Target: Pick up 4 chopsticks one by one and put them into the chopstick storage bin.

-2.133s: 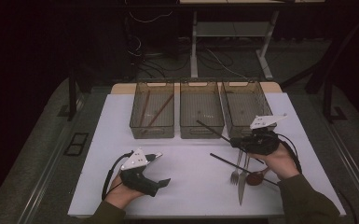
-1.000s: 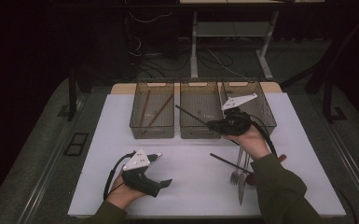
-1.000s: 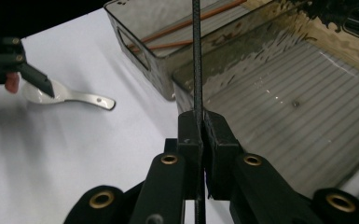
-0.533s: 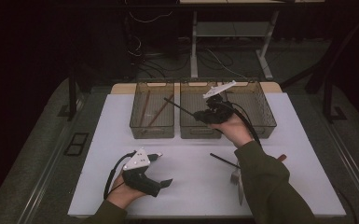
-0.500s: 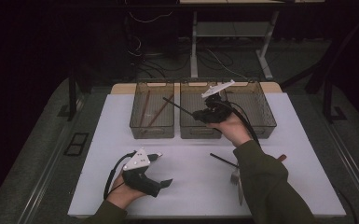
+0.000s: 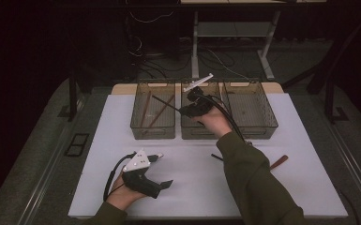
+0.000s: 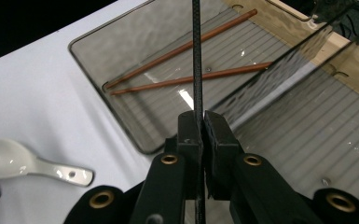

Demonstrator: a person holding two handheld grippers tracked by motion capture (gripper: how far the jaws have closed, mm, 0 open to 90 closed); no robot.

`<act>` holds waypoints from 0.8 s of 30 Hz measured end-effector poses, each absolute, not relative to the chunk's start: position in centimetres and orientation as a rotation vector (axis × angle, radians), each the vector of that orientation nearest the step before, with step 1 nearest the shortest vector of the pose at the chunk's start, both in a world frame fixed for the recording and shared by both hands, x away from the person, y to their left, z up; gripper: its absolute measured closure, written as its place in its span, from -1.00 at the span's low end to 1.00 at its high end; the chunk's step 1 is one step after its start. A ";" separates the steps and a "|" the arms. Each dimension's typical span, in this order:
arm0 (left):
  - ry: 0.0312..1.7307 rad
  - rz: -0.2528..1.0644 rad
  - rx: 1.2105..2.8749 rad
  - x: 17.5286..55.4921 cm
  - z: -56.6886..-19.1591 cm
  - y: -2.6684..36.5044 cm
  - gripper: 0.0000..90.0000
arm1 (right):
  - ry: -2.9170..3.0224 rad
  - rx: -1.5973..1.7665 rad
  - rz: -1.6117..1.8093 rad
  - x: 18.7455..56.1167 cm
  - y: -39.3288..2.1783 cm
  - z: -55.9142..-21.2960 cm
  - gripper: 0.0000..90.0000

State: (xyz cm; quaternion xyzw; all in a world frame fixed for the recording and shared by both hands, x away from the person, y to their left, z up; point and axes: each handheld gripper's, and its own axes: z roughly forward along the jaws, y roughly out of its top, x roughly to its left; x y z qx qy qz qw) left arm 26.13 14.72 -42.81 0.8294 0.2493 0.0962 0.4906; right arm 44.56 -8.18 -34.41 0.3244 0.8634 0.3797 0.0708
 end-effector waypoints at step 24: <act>0.593 0.233 2.007 26.0 -42.7 14.6 -1.00 | 2.617 1.078 0.966 48.8 -1.0 -36.6 0.89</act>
